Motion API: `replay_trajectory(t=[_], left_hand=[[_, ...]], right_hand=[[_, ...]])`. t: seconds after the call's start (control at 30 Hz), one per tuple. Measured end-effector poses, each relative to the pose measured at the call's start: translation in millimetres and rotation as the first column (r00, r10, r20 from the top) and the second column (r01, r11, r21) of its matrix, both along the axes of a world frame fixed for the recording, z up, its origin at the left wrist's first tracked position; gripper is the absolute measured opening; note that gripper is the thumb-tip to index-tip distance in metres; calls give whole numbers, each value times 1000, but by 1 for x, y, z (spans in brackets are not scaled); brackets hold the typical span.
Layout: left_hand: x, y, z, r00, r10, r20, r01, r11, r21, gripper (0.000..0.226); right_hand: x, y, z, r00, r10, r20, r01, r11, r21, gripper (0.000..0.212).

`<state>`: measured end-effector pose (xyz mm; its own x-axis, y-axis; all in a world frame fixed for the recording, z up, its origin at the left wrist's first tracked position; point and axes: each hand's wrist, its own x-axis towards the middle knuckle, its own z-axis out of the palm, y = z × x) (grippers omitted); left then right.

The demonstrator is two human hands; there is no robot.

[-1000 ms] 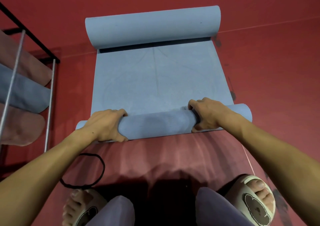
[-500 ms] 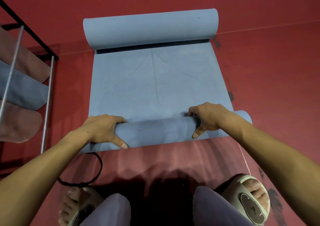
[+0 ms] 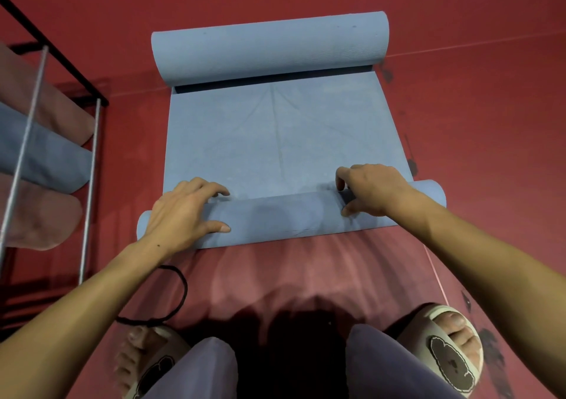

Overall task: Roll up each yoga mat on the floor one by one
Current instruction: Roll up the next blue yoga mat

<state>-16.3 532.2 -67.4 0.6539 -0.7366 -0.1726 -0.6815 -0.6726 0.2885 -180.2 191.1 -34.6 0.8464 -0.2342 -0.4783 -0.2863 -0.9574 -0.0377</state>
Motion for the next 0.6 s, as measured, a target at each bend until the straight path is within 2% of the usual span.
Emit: replay_trajectory(t=[0.2,0.33,0.6], left_hand=[[-8,-9,-1,988,-114,106,115,993,0,46],[-14,-14,4,988,-95,118,94,995,19,42],[-17,-23,2,983,-23,181,22,1000,6,39]], right_hand=[[-1,3,-4,995,-83,49,81,996,41,44],[1,5,-5,994,-88,65,87,996,21,37],[-7,8,-13,960,-50,277,74,994,-80,15]])
